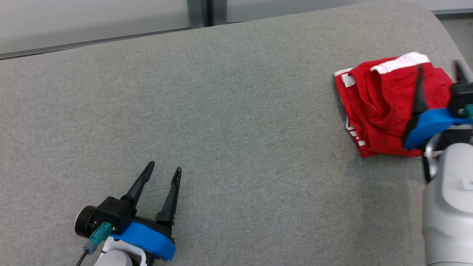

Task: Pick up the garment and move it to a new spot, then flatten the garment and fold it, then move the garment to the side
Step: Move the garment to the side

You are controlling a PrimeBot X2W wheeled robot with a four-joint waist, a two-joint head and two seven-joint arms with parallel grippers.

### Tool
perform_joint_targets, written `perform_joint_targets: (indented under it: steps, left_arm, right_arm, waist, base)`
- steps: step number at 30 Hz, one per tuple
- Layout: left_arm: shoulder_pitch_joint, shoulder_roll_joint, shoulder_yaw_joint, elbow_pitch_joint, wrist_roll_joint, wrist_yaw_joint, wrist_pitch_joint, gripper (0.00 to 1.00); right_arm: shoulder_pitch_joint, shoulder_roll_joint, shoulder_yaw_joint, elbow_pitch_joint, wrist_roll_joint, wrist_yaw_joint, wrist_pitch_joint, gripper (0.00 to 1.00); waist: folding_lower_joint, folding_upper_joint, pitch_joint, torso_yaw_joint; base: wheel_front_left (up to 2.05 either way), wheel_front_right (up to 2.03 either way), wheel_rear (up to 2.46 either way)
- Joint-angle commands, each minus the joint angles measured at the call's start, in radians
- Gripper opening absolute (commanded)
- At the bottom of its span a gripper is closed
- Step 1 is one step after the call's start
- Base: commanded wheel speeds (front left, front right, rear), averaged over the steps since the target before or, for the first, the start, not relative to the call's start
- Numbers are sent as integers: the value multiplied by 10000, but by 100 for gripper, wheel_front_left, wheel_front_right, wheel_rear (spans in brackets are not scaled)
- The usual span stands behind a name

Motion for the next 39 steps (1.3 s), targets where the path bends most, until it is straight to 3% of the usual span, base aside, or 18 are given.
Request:
perform_joint_targets:
  steps: [1, 5, 10, 20, 30, 39]
  left_arm:
    - [-122, -24, 111, 12, 46, -10, -42, 100]
    - [-151, -208, 699, 62, -34, -10, -42, 100]
    - [-112, -366, 1409, 221, 189, -10, -42, 100]
    - [210, -893, 2872, 692, 744, -10, -42, 100]
    - [655, -1338, 3872, 853, 1442, -11, -43, 100]
    - [1130, -1664, 3996, 1037, 1648, -11, -42, 100]
  right_arm:
    - [75, 51, 391, 206, 491, -4, -238, 100]
    - [542, 36, 1727, 385, 2078, -1, -529, 100]
    - [1642, 32, 3321, -491, 3987, -1, -548, 100]
    - [3484, 29, 4764, -900, 5578, -1, -554, 100]
    - [4089, 30, 4918, -992, 5892, -1, -553, 100]
    - [4657, 30, 4869, -773, 6216, -1, -556, 100]
  waist:
    - [0, 0, -54, 42]
    - [0, 0, -214, 240]
    - [0, 0, -431, 575]
    - [0, 0, -941, 1360]
    - [0, 0, -1539, 1879]
    - [0, 0, -2400, 2177]
  base:
    - [0, 0, 0]
    - [0, 0, 0]
    - [0, 0, 0]
    - [0, 0, 0]
    - [0, 0, 0]
    - [0, 0, 0]
